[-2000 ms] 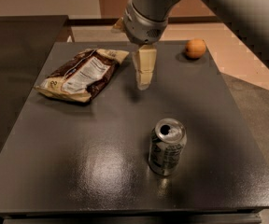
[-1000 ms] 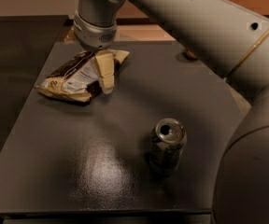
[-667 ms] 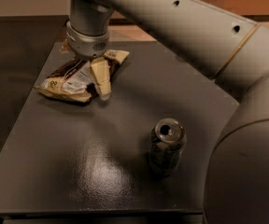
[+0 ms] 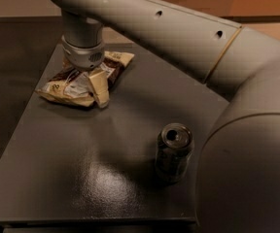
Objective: Move brown chip bag near 7up can
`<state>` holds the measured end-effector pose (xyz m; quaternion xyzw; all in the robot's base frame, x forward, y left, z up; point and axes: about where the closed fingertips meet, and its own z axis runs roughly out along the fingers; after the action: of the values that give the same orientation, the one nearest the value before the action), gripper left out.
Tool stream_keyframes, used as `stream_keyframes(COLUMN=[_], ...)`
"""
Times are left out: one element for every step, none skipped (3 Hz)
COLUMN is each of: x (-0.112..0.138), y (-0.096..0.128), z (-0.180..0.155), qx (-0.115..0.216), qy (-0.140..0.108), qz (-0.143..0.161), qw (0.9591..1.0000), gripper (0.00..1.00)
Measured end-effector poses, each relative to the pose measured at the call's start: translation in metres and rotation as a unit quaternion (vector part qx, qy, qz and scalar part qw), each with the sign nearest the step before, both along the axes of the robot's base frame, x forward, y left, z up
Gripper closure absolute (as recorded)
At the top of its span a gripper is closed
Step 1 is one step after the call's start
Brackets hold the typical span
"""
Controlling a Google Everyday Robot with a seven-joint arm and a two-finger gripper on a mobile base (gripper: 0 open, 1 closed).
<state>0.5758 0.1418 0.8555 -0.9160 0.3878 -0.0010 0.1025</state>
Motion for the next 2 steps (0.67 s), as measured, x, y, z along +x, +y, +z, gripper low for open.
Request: stream_keyframes(x=[0.0013, -0.0015], y=[0.001, -0.0043], z=[0.001, 0.0023], qx=[-0.006, -0.008], qy=[-0.004, -0.007], qz=[-0.001, -0.002], qw=[1.0, 0.9999], gripper=[0.42, 0.65])
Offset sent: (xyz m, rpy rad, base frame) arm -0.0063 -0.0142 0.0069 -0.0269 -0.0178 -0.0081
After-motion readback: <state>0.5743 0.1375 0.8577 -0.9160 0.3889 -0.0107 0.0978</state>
